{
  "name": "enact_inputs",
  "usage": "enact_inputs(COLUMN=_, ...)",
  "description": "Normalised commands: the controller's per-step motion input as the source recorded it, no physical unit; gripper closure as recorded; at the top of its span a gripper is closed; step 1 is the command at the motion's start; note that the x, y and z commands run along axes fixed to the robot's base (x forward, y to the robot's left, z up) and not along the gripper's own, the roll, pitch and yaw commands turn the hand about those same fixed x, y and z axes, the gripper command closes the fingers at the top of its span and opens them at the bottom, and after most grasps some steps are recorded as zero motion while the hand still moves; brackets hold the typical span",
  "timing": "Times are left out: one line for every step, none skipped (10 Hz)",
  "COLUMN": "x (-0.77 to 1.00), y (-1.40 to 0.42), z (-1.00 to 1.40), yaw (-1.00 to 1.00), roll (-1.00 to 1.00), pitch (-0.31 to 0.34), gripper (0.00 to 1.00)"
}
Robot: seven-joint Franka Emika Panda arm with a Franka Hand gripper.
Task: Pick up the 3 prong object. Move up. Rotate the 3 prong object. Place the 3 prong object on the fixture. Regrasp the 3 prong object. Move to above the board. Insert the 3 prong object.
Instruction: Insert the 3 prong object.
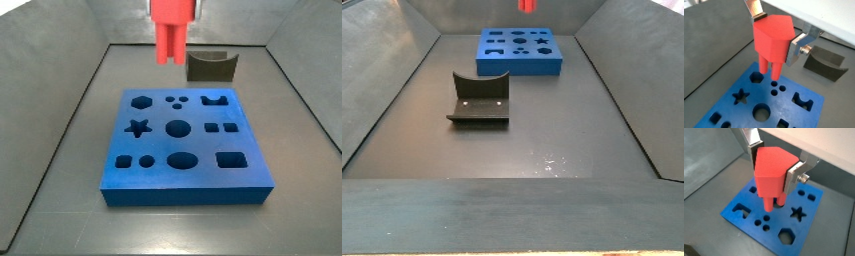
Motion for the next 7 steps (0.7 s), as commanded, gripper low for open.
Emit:
enact_inputs(x=0.03, y=0.13, z=-0.48, yaw=-0.57, roll=0.19, pitch=0.0, gripper=1.0)
enact_inputs(x=0.02, y=0.15, z=-0.44, yaw=-0.56, roll=0.07, pitch=-0.02, gripper=1.0)
enact_inputs(x=0.11, y=0.14, z=-0.4, yaw=-0.6, roll=0.0, pitch=-0.04, gripper=1.0)
enact_inputs(x=0.12, y=0.09, z=-0.4, yaw=-0.72, roll=0.0, pitch=-0.069, gripper=1.0)
enact_inputs(x=0.11, y=0.09, z=-0.37, yaw=-0.77, roll=0.0, pitch=-0.054, gripper=1.0)
enact_inputs(x=0.0, y=0.04, z=-0.18, yaw=-0.5, roll=0.0, pitch=0.0, gripper=1.0)
enact_inputs(x=0.09, y=0.0, z=-0.13, yaw=-0.25, roll=0.0, pitch=0.0, gripper=1.0)
